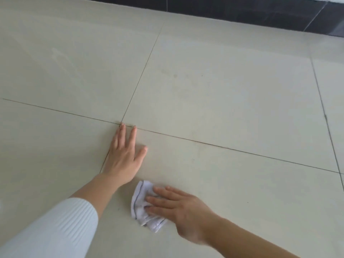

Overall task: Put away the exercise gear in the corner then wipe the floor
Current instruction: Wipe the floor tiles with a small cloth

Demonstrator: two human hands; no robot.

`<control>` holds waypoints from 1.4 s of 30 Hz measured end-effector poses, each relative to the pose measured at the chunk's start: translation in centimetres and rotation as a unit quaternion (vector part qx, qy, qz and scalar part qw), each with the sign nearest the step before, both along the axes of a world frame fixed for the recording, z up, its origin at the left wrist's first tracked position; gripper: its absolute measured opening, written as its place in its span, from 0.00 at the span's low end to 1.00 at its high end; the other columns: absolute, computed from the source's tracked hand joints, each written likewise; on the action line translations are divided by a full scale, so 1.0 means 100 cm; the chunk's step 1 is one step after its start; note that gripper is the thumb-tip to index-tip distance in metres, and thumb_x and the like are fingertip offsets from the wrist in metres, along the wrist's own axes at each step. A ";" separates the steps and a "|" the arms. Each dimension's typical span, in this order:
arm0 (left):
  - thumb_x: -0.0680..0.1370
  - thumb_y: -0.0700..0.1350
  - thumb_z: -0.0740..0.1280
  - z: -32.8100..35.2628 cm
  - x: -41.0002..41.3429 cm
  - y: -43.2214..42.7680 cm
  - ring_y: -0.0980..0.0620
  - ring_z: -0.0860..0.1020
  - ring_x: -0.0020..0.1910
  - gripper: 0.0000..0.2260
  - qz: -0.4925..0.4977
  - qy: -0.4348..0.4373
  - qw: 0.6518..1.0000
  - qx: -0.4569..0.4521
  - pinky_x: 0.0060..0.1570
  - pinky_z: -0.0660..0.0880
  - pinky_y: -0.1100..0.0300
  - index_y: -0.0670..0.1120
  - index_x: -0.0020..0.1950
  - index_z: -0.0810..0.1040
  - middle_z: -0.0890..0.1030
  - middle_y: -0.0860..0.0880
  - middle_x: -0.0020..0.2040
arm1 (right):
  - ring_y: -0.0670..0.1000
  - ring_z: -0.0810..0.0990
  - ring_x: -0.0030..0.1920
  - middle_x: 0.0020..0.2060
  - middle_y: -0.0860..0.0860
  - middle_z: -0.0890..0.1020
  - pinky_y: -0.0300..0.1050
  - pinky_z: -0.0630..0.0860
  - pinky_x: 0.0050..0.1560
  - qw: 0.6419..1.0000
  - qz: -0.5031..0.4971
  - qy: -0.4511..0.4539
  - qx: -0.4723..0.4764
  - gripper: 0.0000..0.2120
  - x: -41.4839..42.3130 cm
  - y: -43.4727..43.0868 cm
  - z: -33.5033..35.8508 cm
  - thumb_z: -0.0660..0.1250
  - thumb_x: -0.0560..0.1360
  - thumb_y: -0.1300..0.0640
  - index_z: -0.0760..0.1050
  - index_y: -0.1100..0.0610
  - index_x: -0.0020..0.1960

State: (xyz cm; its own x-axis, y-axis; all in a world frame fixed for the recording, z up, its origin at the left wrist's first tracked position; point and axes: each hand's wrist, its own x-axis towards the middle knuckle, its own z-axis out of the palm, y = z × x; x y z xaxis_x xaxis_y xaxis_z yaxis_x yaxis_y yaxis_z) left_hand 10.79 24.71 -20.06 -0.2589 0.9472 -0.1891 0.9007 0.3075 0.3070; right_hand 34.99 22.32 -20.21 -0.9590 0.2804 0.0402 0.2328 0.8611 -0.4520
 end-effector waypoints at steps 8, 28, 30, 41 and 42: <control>0.73 0.67 0.39 0.010 0.017 -0.116 0.47 0.39 0.77 0.40 0.067 0.012 0.997 -0.030 0.74 0.40 0.56 0.46 0.79 0.46 0.40 0.42 0.78 | 0.50 0.52 0.77 0.76 0.47 0.58 0.51 0.56 0.75 0.868 -0.495 -0.041 -0.029 0.37 0.071 0.117 0.020 0.53 0.70 0.73 0.59 0.50 0.76; 0.82 0.51 0.44 0.039 -0.024 -0.249 0.42 0.63 0.72 0.28 0.028 0.060 0.990 -0.126 0.72 0.43 0.62 0.33 0.71 0.65 0.68 0.37 0.71 | 0.55 0.64 0.73 0.71 0.52 0.70 0.51 0.58 0.73 0.979 0.204 -0.003 0.007 0.26 -0.033 -0.101 0.007 0.54 0.74 0.65 0.69 0.56 0.71; 0.82 0.50 0.46 0.037 -0.017 -0.242 0.41 0.56 0.76 0.26 0.068 0.061 0.990 -0.107 0.73 0.42 0.60 0.35 0.76 0.56 0.58 0.38 0.76 | 0.54 0.69 0.70 0.68 0.50 0.73 0.47 0.65 0.70 0.986 0.155 0.010 0.063 0.27 -0.013 -0.071 0.008 0.50 0.73 0.62 0.72 0.55 0.69; 0.83 0.54 0.46 0.062 -0.036 -0.257 0.56 0.40 0.77 0.26 0.014 0.001 0.975 -0.223 0.75 0.45 0.60 0.49 0.79 0.41 0.38 0.53 0.78 | 0.56 0.56 0.74 0.75 0.51 0.60 0.51 0.65 0.68 0.848 -0.520 -0.066 -0.078 0.32 -0.001 0.081 0.028 0.53 0.72 0.68 0.61 0.52 0.75; 0.83 0.54 0.46 0.065 -0.036 -0.263 0.57 0.41 0.77 0.26 0.013 -0.008 0.973 -0.229 0.75 0.45 0.60 0.49 0.79 0.42 0.39 0.54 0.78 | 0.58 0.61 0.73 0.75 0.51 0.60 0.50 0.66 0.66 0.855 -0.504 -0.066 -0.099 0.31 -0.019 0.076 0.029 0.53 0.73 0.68 0.62 0.51 0.74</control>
State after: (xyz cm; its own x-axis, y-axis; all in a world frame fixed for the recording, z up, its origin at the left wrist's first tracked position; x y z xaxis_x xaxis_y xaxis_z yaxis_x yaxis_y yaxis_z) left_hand 7.22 -1.58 -13.53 -0.2744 0.7560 -0.5943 0.8869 0.4378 0.1474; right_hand 33.12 29.94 -17.30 -0.2186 0.9562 -0.1945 0.8720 0.1020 -0.4788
